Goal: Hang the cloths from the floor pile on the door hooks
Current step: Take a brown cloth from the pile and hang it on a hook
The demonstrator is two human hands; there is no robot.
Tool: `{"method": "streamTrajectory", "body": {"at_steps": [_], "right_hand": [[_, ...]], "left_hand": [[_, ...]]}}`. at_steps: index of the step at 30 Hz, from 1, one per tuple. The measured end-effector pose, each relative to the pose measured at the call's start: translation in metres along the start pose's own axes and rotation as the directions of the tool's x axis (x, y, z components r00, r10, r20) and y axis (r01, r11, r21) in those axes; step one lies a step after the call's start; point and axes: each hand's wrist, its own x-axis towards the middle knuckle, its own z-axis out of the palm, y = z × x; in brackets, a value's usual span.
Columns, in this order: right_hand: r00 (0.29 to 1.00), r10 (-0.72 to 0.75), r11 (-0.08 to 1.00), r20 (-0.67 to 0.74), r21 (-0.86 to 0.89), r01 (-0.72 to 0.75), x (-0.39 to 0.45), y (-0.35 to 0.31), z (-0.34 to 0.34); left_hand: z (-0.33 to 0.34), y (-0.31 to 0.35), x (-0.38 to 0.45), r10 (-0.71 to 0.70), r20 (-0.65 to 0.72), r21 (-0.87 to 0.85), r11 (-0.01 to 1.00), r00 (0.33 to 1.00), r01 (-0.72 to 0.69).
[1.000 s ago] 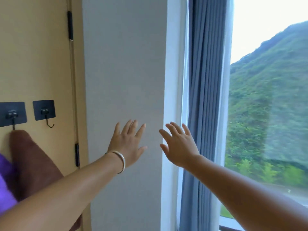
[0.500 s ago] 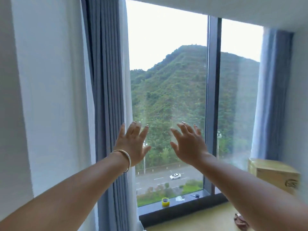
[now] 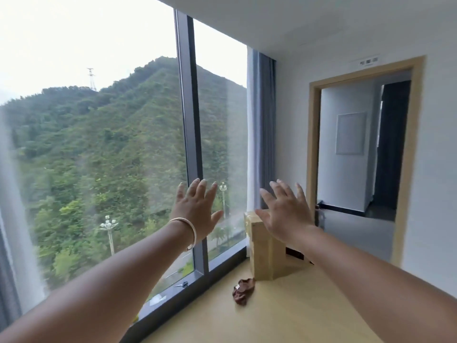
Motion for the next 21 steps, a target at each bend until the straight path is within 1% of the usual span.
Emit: {"method": "streamTrajectory", "body": {"at_steps": [5,10,16,21], "right_hand": [[0.985,0.172,0.975,0.035,-0.150,-0.165,-0.034,0.101,0.000],[0.938,0.341,0.908,0.061,-0.279,-0.312,-0.060,0.178,-0.001],[0.882,0.465,0.832,0.079,-0.380,-0.404,-0.068,0.245,0.017],[0.840,0.539,0.762,0.067,-0.463,-0.452,-0.045,0.296,0.042]], "left_hand": [[0.024,0.094,0.050,0.122,-0.014,-0.098,0.988,0.992,-0.122],[0.041,0.177,0.090,0.260,-0.050,-0.186,0.946,0.964,-0.265],[0.069,0.257,0.148,0.369,-0.107,-0.257,0.887,0.923,-0.384],[0.101,0.306,0.212,0.432,-0.183,-0.282,0.838,0.883,-0.468]]}}
